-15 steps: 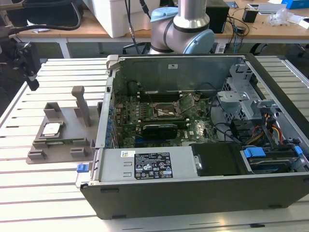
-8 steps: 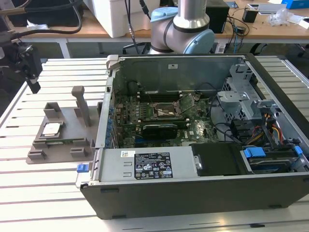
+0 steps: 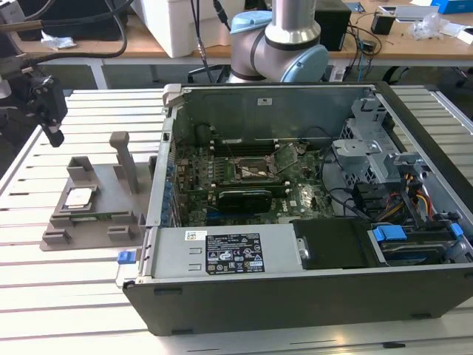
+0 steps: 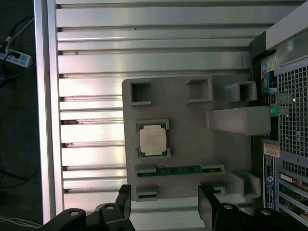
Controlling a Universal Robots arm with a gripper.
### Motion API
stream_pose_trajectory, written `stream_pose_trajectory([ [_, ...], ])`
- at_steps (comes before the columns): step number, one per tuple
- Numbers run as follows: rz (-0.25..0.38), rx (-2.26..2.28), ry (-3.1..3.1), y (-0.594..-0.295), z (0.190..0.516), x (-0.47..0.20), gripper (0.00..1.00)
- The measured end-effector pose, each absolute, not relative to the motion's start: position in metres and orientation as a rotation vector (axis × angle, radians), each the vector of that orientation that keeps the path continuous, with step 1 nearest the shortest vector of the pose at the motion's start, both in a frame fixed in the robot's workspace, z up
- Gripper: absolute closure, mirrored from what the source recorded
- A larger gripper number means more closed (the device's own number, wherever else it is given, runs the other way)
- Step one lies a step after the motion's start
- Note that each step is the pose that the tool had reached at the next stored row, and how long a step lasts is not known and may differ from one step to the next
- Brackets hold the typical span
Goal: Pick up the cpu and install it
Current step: 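Pick up the cpu and move it towards the insertion slot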
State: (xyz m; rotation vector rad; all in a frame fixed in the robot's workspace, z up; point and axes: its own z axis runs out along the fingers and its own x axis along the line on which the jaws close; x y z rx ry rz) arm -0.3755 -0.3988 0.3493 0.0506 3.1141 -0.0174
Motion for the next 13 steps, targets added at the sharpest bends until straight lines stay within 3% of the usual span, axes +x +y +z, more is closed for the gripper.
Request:
stream_pose_trajectory([
  [13, -0.017, 0.051, 3.114, -0.399, 0.335, -0.376, 0.34],
])
